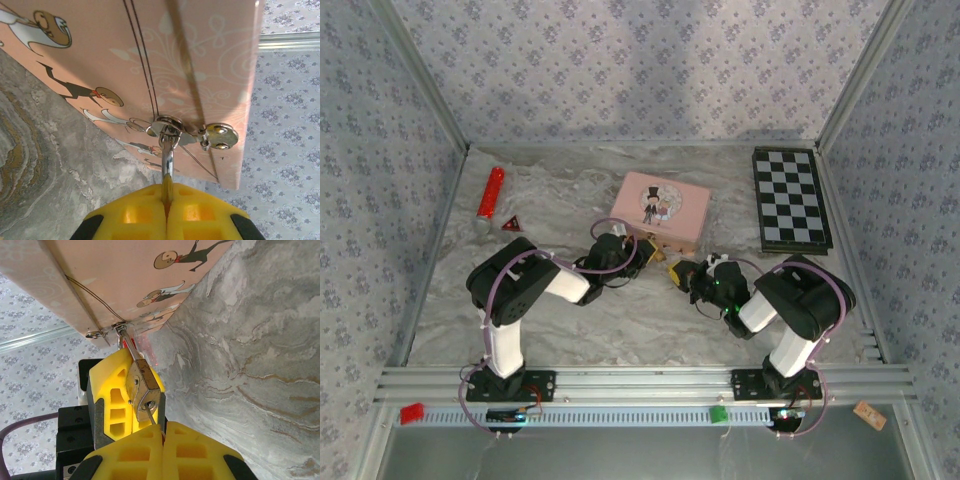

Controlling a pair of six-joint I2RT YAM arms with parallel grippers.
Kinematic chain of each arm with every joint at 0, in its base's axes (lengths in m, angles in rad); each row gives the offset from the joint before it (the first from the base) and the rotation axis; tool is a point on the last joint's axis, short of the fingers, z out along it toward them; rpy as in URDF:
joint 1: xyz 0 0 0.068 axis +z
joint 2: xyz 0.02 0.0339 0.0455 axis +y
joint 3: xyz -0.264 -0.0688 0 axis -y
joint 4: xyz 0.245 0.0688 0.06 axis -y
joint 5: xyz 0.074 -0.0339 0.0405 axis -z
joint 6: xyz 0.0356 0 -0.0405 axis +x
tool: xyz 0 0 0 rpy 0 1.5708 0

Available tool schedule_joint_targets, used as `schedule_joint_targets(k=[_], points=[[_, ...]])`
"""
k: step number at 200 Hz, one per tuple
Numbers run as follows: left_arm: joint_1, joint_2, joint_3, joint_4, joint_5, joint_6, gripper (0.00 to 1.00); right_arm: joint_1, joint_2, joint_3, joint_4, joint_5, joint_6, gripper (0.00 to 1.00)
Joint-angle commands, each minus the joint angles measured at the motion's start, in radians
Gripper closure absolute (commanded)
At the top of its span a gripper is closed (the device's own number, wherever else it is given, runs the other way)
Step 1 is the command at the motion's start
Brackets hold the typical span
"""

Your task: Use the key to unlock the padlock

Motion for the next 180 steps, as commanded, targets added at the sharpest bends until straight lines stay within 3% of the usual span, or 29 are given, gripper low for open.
schedule_joint_targets(k=[1, 180], points=[[0.002, -0.021, 0.003, 0.011, 0.016, 0.0, 1.0, 0.0, 0.01, 0.019, -0.007, 0.008, -0.005, 1.0], [-0.01, -0.017, 0.0, 0.024, 0.022, -0.003, 1.0, -0.007, 0.026, 0.024, 0.022, 0.012, 0.004, 1.0]])
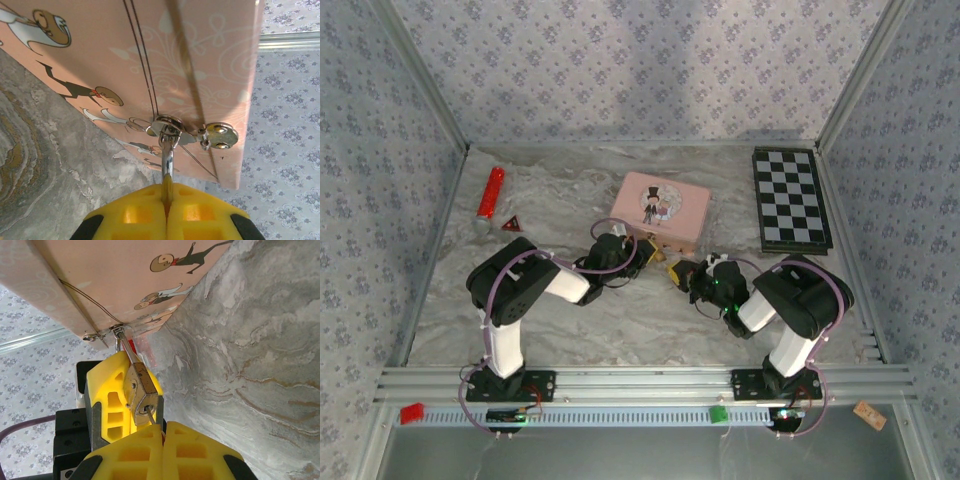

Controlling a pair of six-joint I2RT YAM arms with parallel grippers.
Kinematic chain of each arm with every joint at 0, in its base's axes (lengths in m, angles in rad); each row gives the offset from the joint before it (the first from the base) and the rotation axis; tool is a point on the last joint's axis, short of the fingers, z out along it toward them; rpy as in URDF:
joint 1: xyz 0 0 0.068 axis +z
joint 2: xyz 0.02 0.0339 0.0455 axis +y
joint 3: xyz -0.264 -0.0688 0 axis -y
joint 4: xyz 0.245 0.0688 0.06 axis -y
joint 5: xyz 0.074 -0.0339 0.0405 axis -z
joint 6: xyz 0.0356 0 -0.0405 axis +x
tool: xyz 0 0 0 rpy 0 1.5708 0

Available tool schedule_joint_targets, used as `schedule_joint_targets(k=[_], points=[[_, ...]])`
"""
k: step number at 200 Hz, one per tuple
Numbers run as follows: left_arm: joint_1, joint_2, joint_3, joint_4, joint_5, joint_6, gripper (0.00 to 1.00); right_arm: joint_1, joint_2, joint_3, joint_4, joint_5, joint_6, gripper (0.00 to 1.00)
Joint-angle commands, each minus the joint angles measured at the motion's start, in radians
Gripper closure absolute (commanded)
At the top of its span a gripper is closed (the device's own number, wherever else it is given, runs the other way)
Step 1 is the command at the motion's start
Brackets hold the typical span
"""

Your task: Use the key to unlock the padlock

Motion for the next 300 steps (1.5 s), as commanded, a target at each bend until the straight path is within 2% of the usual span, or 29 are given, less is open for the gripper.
schedule_joint_targets(k=[1, 150, 300], points=[[-0.009, -0.016, 0.0, 0.024, 0.021, -0.003, 1.0, -0.007, 0.015, 0.018, 0.021, 0.012, 0.004, 1.0], [-0.03, -0.02, 0.004, 0.031, 0.014, -0.004, 1.0, -0.021, 0.075, 0.054, 0.086, -0.003, 0.048, 1.0], [-0.031, -0.026, -0.001, 0.042, 0.014, -0.004, 1.0, -0.031, 0.061, 0.068, 0.079, -0.014, 0.025, 1.0]])
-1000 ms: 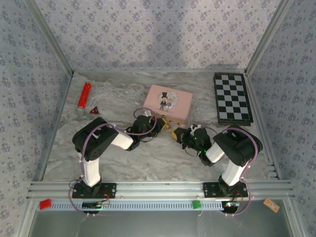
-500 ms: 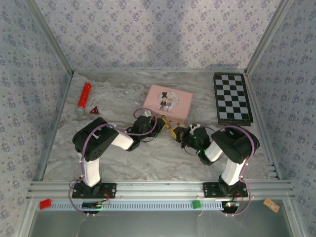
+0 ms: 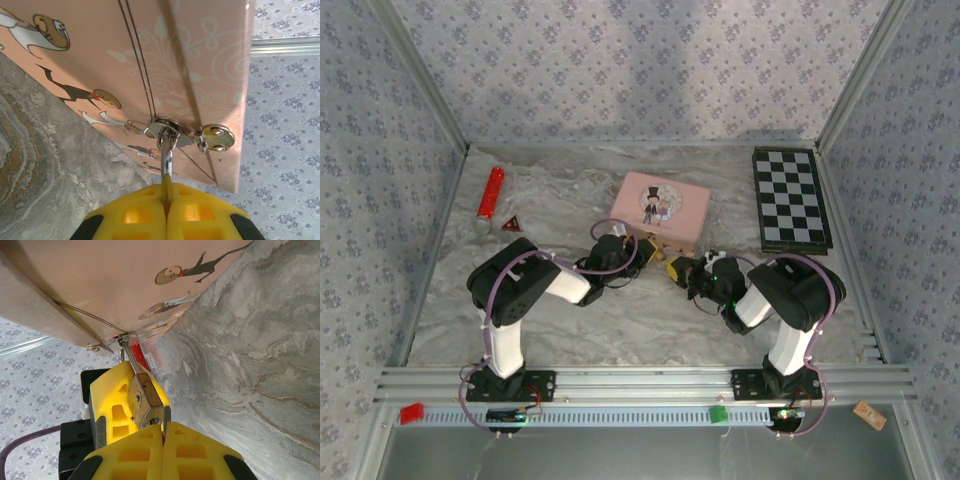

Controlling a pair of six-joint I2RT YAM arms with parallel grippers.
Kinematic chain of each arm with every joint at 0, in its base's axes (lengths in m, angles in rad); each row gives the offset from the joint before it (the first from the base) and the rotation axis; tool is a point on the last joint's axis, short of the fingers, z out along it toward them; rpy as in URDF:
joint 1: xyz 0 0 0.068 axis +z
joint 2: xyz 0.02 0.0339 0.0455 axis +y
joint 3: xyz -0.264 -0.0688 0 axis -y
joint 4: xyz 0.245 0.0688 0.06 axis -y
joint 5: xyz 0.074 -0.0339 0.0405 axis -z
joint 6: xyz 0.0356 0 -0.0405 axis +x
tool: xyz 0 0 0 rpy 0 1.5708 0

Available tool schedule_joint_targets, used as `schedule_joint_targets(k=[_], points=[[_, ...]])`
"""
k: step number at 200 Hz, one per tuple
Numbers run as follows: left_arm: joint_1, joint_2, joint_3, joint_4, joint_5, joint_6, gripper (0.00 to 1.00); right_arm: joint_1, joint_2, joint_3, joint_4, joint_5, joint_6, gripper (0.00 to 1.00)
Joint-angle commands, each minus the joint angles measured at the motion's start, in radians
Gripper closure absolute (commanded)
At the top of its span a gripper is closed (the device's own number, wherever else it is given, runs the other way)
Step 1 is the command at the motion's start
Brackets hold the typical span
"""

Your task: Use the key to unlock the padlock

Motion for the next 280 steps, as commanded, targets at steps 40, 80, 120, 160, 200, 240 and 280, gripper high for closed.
schedule_joint_targets(k=[40, 80, 120, 160, 200, 240, 280], points=[[-0.017, -0.035, 0.003, 0.003, 0.045, 0.01, 0.86, -0.001, -0.019, 0.039, 0.007, 0.01, -0.016, 1.0], [-0.018, -0.039, 0.013, -0.023, 0.05, 0.018, 0.78, 0.002, -0.021, 0.037, -0.004, 0.014, -0.019, 1.0], [-0.018, -0.042, 0.02, -0.036, 0.054, 0.025, 0.69, 0.008, -0.005, 0.045, 0.004, 0.013, -0.017, 1.0], [-0.018, -0.036, 0.027, -0.033, 0.058, 0.029, 0.68, 0.013, -0.001, 0.046, 0.005, 0.013, -0.016, 1.0], [-0.02, -0.004, 0.058, -0.013, 0.094, 0.022, 0.82, 0.023, 0.002, 0.049, 0.002, 0.016, -0.017, 1.0], [-0.021, -0.007, 0.054, -0.004, 0.1, 0.016, 0.93, 0.009, 0.007, 0.049, -0.006, 0.015, -0.044, 1.0], [-0.025, -0.032, 0.051, -0.026, 0.101, 0.027, 0.99, -0.039, 0.031, 0.05, 0.029, -0.011, -0.063, 1.0]])
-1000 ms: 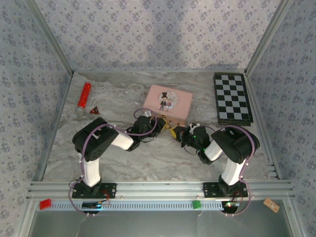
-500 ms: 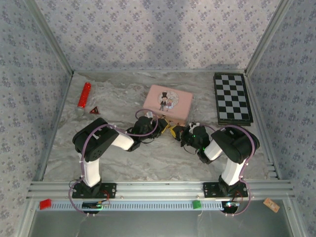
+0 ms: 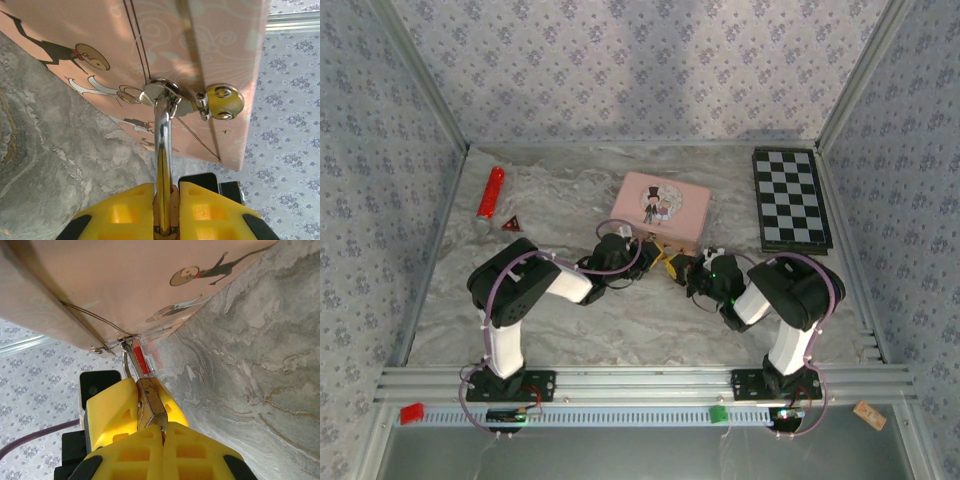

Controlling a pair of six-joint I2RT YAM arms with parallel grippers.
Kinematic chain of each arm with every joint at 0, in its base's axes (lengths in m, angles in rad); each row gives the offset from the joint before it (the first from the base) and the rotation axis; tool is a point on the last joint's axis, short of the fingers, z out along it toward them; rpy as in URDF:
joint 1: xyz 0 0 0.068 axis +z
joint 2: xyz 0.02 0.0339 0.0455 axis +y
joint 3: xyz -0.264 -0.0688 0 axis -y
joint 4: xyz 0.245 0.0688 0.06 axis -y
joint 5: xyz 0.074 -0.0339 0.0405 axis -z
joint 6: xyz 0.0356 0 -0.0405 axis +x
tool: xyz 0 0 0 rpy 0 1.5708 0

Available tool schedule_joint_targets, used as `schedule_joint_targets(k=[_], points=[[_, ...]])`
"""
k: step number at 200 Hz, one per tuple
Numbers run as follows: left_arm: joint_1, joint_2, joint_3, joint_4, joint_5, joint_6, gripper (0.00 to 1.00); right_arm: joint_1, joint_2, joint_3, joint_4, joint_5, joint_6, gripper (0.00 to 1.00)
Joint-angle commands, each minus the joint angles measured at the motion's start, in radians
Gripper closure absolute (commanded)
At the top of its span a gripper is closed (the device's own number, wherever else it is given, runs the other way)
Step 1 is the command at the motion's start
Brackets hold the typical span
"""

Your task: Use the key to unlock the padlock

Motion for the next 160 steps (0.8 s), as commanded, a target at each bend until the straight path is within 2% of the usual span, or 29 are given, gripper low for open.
schedule_joint_targets(k=[1, 87, 160], points=[[-0.014, -0.03, 0.028, 0.02, 0.033, 0.02, 0.99, -0.029, 0.021, 0.024, 0.043, 0.0, -0.033, 1.0], [-0.058, -0.031, 0.054, 0.021, 0.035, -0.003, 1.0, -0.016, 0.031, 0.072, 0.049, 0.003, -0.075, 1.0], [-0.079, -0.075, 0.042, -0.014, 0.013, 0.026, 1.0, -0.067, 0.009, 0.082, 0.055, -0.03, -0.1, 1.0]])
